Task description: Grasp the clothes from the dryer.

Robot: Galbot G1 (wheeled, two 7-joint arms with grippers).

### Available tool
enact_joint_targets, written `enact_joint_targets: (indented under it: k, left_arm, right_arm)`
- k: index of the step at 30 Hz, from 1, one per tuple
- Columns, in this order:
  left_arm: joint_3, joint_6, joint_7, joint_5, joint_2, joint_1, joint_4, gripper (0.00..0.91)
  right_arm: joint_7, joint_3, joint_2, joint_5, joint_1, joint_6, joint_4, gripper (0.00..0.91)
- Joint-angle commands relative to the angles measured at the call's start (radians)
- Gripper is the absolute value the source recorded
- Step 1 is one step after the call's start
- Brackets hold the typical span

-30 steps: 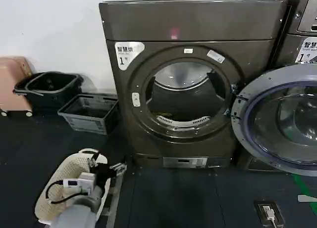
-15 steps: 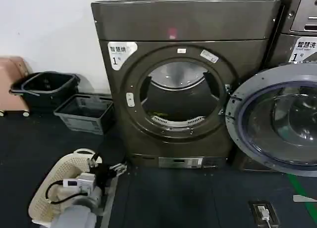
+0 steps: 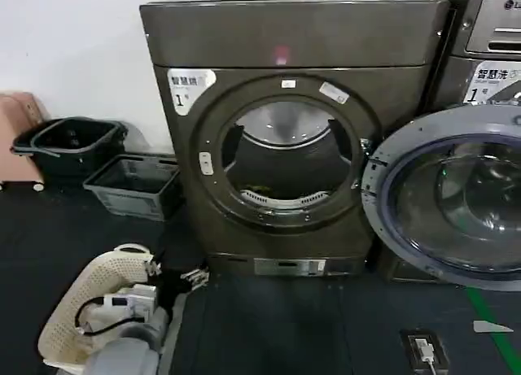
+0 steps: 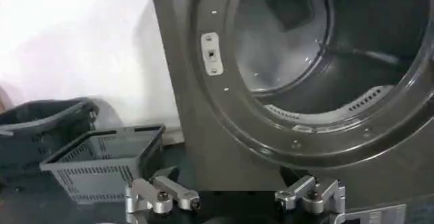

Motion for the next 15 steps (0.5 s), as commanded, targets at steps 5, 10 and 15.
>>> enact_joint_targets:
  k: [5, 10, 15]
  left_arm:
    - [0.001, 0.049, 0.000, -0.002, 0.000, 0.000, 0.002, 0.907]
    - [0.002, 0.049, 0.001, -0.002, -0.001, 0.000, 0.003, 0.907]
    - [0.002, 0.049, 0.001, -0.002, -0.001, 0.001, 0.005, 0.907]
  right_arm:
    - [0.001, 0.001, 0.001, 0.000, 0.000, -0.002, -0.002, 0.907]
    - [0.001, -0.001, 0.002, 0.000, 0.002, -0.002, -0.003, 0.907]
    - [0.000, -0.002, 0.003, 0.000, 0.003, -0.002, -0.004, 0.907]
